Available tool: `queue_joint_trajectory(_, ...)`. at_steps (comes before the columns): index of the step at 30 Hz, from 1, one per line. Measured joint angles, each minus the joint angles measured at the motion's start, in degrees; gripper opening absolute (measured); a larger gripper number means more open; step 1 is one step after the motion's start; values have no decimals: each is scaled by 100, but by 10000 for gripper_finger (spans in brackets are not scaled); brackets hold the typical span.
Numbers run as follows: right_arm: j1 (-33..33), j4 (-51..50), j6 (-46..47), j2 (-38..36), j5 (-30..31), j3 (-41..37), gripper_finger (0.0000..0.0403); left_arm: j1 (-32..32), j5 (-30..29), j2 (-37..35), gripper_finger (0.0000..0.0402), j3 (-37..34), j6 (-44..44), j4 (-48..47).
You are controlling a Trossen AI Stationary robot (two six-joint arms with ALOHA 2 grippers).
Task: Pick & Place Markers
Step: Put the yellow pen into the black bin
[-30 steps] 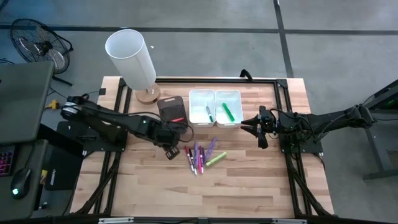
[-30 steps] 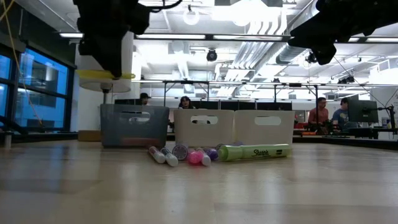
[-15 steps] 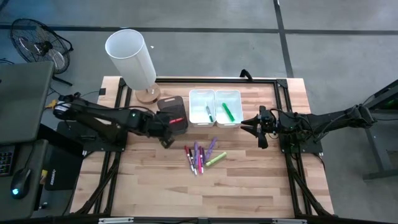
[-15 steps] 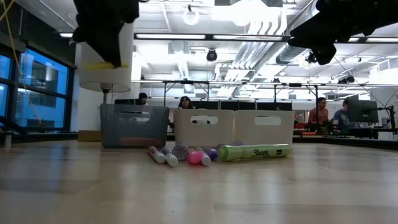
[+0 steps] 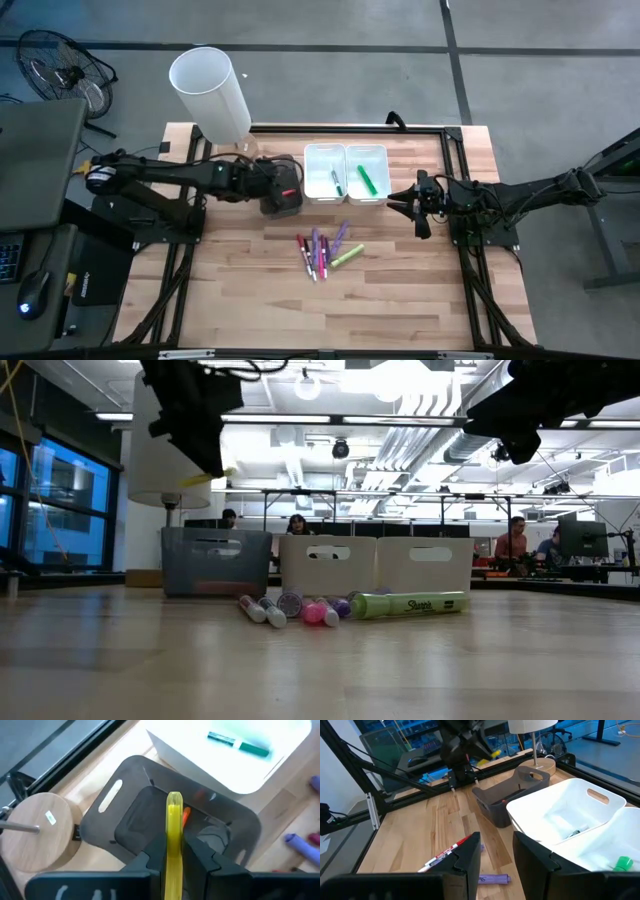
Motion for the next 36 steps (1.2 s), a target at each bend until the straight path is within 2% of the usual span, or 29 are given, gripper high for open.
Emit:
queue_joint_trajectory(15,0,0,0,0,-2,0,103,599,751,2,38,-990,2624,1782)
queue_joint_trajectory(20,-2,0,0,0,-2,0,103,703,1136,-4,38,-1437,2752,2374)
queue_joint_trajectory(27,-2,0,0,0,0,0,103,839,1281,-48,38,-1954,2771,2867)
queue_joint_trajectory(36,0,2,0,0,-2,0,103,1100,1670,-448,38,-2494,3063,3478)
